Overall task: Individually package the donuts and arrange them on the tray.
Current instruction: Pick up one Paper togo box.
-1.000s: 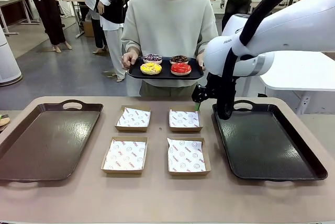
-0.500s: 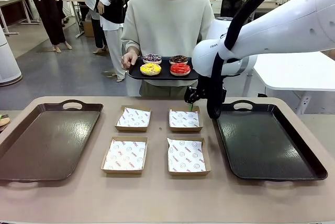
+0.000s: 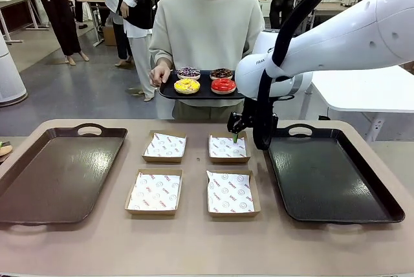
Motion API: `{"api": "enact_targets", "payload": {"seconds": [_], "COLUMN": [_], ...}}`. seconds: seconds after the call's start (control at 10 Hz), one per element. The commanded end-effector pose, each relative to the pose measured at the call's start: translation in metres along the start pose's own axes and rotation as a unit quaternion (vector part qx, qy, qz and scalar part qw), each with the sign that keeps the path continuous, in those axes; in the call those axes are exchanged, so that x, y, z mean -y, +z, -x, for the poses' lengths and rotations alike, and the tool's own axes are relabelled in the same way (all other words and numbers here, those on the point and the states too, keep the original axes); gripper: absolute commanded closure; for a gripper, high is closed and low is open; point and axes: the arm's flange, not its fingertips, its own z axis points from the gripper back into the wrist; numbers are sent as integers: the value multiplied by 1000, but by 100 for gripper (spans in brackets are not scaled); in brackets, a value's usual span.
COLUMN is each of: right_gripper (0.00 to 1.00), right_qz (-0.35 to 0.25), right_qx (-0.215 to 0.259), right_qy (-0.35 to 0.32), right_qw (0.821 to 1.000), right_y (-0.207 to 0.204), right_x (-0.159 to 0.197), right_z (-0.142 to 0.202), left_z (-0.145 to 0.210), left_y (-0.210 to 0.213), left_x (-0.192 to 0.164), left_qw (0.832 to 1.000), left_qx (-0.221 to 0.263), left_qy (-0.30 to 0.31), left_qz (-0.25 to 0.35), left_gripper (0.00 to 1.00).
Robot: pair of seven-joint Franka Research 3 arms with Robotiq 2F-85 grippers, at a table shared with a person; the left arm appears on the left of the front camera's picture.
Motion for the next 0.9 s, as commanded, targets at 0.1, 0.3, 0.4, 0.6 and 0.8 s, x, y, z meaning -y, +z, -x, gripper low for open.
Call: {"api": "enact_targets", "payload": {"seconds": [0.1, 0.3, 0.4, 0.6, 0.8], "right_gripper": [0, 0, 0, 46, 100], "right_qz": [9, 10, 9, 13, 16], "right_qx": [-14, -21, -22, -20, -20], "right_qy": [-4, 0, -1, 4, 1], "right_qw": [1000, 1000, 1000, 1000, 1000], "right_y": [-9, -16, -19, -25, -25], "right_x": [-2, -2, -1, -1, -1], "right_z": [-9, -11, -13, -15, -15], "left_z": [-1, -1, -1, -1, -1], "left_y": [0, 0, 0, 0, 0], "left_x": [1, 1, 1, 1, 1], "left_qw": [1000, 1000, 1000, 1000, 1000], "left_qx": [5, 5, 5, 5, 5], "left_qy": [-3, -3, -3, -3, -3], "left_qz": [6, 6, 6, 6, 6], "left_gripper": [0, 0, 0, 0, 0]}}
